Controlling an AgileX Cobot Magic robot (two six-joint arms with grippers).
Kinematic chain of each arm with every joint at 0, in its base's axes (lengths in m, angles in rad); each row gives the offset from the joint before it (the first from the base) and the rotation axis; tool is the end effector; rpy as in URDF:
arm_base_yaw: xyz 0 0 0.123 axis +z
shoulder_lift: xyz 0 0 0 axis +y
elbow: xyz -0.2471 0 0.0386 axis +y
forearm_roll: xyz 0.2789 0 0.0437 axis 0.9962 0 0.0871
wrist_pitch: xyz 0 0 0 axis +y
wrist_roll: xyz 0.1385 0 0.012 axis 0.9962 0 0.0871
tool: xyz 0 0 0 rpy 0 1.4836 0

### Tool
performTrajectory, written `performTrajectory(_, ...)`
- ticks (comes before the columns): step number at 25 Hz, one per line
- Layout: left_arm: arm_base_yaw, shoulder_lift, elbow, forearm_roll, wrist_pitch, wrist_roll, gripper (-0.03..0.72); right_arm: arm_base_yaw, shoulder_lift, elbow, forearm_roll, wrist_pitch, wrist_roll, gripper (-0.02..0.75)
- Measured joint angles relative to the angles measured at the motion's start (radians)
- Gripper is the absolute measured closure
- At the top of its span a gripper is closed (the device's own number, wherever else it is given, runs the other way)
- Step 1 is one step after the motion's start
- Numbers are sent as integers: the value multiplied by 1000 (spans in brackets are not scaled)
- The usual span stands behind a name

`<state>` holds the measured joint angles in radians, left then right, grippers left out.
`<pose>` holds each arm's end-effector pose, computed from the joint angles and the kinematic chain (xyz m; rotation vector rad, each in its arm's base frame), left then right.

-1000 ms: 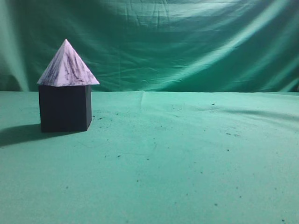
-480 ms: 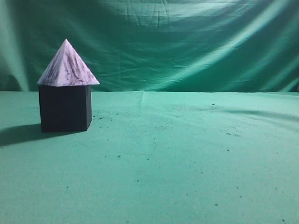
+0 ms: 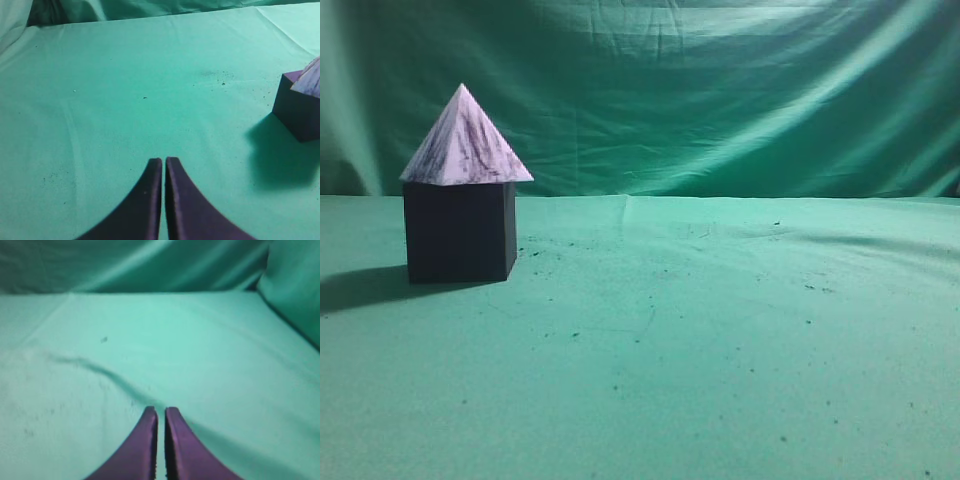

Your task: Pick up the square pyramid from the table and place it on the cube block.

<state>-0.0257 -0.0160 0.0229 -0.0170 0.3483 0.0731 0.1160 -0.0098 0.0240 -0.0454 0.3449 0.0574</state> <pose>0.1655 -0.0051 0.1625 0.0802 1.8370 0.0167 0.1650 0.0171 0.1615 -0.0826 1.8412 0.0773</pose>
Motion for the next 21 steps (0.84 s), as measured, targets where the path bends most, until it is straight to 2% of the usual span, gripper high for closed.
performTrajectory(21, 0, 0, 0, 0, 0, 0, 688, -2, 0, 3, 4, 36, 0, 738)
